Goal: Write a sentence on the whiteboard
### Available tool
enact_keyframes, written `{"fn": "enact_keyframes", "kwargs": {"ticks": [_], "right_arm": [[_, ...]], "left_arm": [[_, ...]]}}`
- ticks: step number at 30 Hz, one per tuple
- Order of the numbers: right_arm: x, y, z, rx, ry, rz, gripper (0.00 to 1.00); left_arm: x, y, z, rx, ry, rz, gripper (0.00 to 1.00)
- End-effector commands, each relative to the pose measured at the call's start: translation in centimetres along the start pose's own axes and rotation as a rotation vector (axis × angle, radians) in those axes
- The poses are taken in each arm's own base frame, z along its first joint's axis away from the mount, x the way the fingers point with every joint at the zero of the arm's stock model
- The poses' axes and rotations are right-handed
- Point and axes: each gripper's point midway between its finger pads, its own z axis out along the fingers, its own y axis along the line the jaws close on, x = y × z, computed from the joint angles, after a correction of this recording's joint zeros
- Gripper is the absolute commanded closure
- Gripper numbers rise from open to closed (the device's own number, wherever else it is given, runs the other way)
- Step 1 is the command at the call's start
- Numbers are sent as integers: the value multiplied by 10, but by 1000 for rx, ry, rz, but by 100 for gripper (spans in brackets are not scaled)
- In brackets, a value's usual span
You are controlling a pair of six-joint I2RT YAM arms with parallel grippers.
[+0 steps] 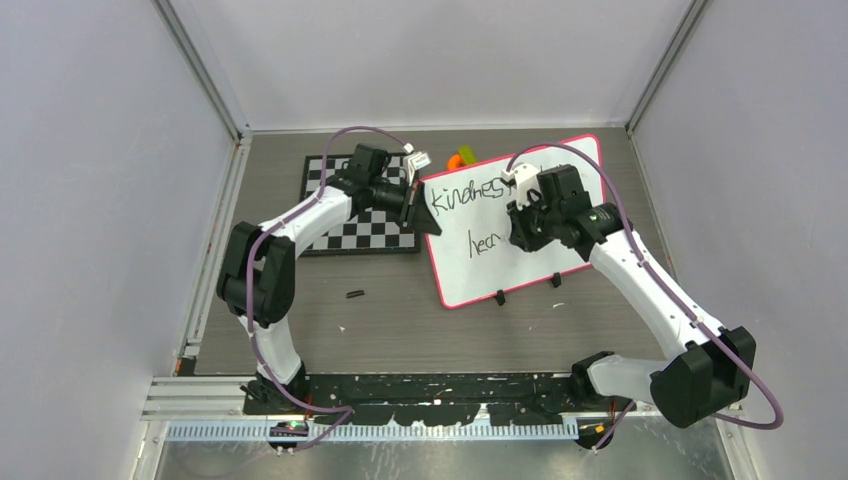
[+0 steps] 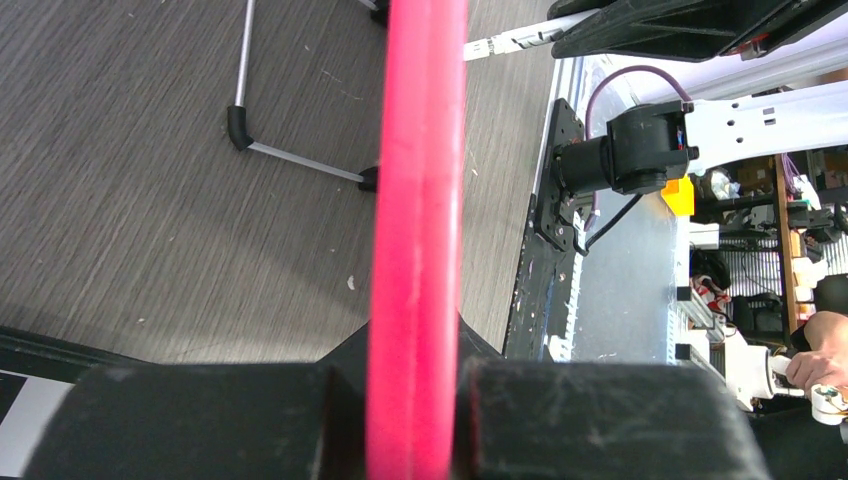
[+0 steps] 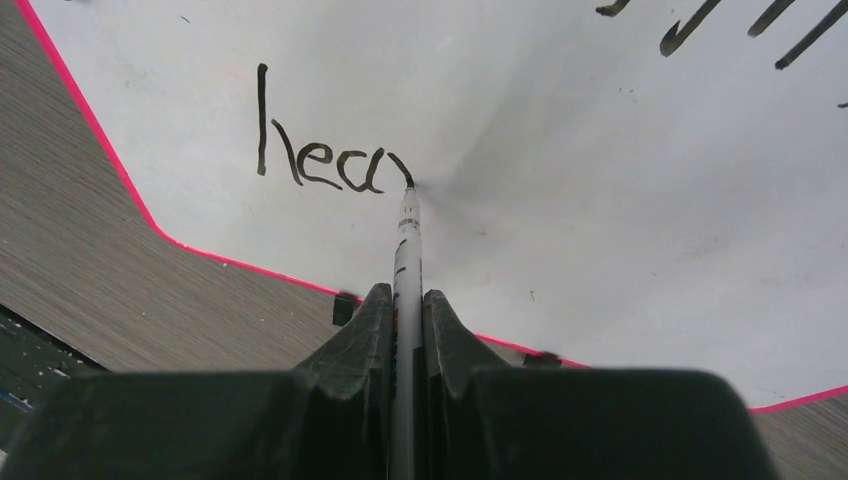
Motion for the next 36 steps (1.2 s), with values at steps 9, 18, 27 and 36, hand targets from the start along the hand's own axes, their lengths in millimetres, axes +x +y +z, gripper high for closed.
{"fn": "enact_keyframes", "kwargs": {"ticks": [9,18,27,36], "right_arm": [[10,7,-6,-31,-7,-8,100],[-13,-1,-8,5,-55,-10,100],[-26,-11,-9,54,-79,-14,100],[-24,-16,-12,72,-72,-13,100]], "left_arm": [[-5,-9,8,17,10,25,100],[-5,-10,8,16,12,27,100],[-4,-11,7,15,14,34,100],[-4,-10,8,16,16,32,100]]}}
